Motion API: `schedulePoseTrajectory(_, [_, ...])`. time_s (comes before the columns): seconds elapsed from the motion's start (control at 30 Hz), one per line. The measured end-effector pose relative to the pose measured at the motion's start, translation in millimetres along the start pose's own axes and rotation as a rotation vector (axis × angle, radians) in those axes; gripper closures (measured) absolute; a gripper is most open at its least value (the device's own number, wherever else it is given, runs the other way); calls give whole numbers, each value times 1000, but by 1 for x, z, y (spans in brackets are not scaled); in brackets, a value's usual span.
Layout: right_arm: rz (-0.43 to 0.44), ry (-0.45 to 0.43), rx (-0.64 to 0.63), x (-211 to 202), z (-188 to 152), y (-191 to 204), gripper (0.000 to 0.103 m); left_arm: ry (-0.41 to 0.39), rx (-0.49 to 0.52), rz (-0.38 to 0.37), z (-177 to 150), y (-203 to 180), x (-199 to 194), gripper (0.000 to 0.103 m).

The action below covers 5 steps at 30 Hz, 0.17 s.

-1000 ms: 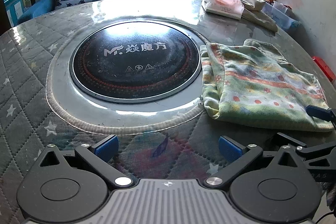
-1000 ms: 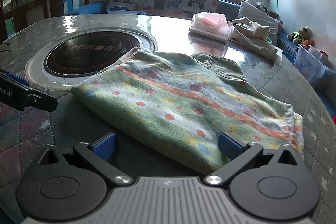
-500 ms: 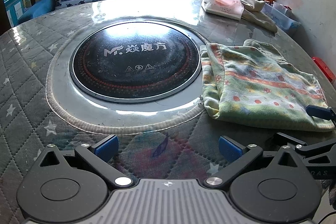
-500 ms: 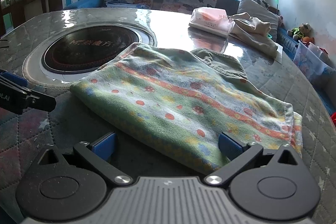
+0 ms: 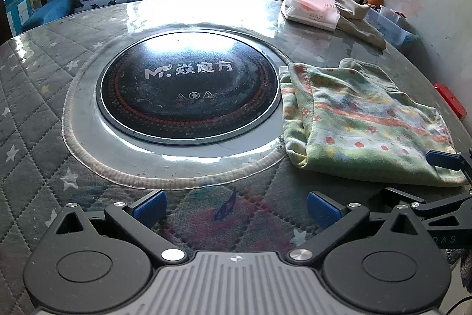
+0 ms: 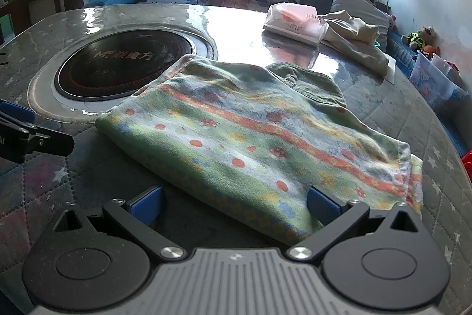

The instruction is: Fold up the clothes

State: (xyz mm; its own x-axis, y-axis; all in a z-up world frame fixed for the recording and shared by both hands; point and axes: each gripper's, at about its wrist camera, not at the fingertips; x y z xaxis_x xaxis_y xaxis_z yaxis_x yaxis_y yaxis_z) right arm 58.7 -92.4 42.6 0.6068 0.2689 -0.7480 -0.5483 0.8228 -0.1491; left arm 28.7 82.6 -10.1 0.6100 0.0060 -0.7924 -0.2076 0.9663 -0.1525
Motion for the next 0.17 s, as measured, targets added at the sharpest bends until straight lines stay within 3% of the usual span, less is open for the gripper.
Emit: schedulePoseTrajectory(0.17, [-3,1,1,0,0,0,0,-1,-4,-9,0,2,-1,0])
Point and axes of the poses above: each gripper's, at about its wrist camera, not at the fingertips, and x roughly the way its jaws point, y to its left, z to its top, and after that the axes turned 3 degrees about -x, right-handed
